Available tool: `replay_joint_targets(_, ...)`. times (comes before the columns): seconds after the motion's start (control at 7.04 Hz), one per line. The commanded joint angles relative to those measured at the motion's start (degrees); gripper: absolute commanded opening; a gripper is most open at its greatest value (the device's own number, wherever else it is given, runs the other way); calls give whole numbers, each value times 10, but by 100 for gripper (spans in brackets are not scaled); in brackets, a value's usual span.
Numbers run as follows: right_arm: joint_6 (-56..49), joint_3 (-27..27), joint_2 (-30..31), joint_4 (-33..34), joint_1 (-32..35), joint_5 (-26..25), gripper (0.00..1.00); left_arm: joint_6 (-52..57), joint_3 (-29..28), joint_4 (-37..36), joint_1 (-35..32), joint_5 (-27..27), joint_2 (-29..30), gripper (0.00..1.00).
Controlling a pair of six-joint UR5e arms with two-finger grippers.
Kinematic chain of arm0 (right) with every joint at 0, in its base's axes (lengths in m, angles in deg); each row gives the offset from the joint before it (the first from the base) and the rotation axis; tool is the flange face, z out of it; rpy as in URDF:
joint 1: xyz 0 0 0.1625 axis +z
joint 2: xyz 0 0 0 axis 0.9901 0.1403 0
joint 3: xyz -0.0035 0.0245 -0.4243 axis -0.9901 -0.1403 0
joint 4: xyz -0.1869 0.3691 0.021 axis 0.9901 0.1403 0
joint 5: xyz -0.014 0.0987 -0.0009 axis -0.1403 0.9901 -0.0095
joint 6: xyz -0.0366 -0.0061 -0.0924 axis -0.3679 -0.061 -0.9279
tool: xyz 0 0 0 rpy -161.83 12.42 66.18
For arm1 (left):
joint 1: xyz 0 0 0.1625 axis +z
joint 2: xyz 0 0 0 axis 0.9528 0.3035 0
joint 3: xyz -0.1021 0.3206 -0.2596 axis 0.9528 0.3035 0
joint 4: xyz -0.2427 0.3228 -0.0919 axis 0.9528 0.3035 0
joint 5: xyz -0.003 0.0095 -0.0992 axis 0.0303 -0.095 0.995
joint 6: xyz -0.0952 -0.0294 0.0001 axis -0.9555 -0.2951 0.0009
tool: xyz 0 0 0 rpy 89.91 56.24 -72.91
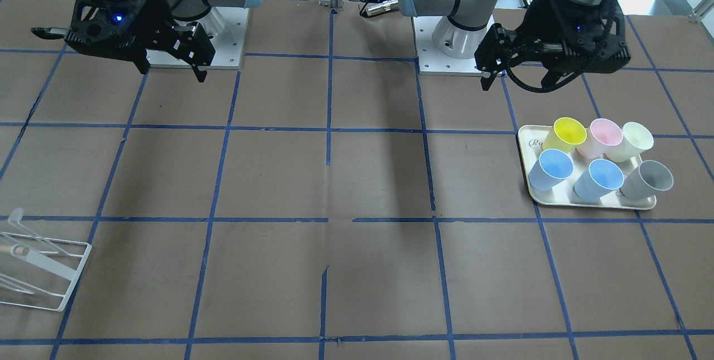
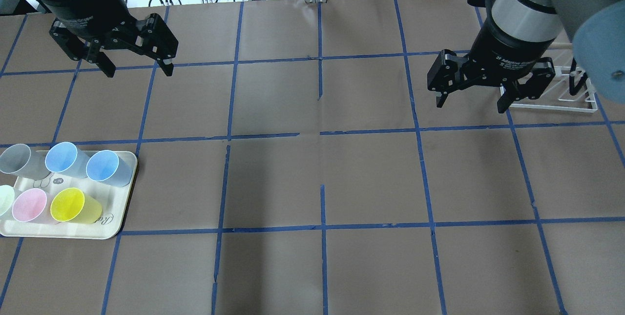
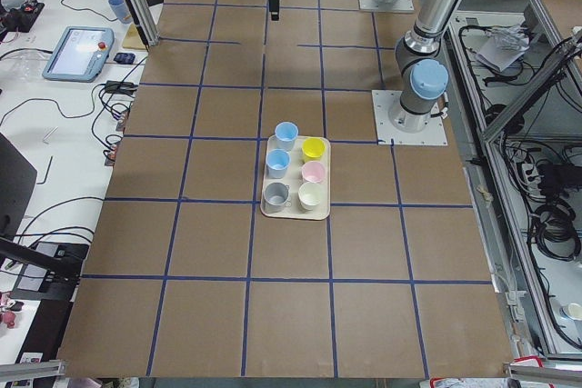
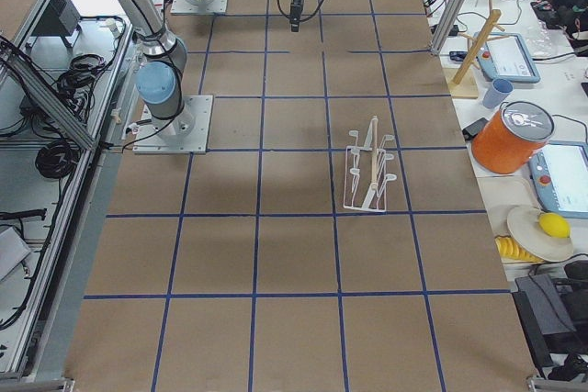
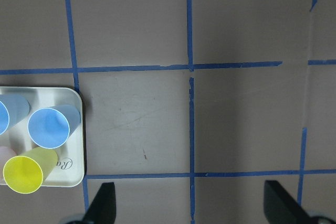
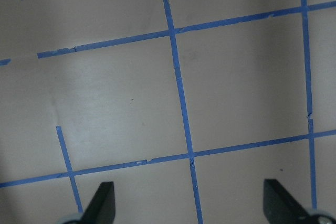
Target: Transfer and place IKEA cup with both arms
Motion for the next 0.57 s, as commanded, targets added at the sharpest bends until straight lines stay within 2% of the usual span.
replay_joint_targets(0.0, 0, -1, 3, 5, 0, -2, 100, 2, 1, -1, 13, 9, -4, 100)
replay_joint_targets(0.43, 0, -1, 4, 6, 0, -2, 100, 6, 1, -1, 13, 5, -2, 100)
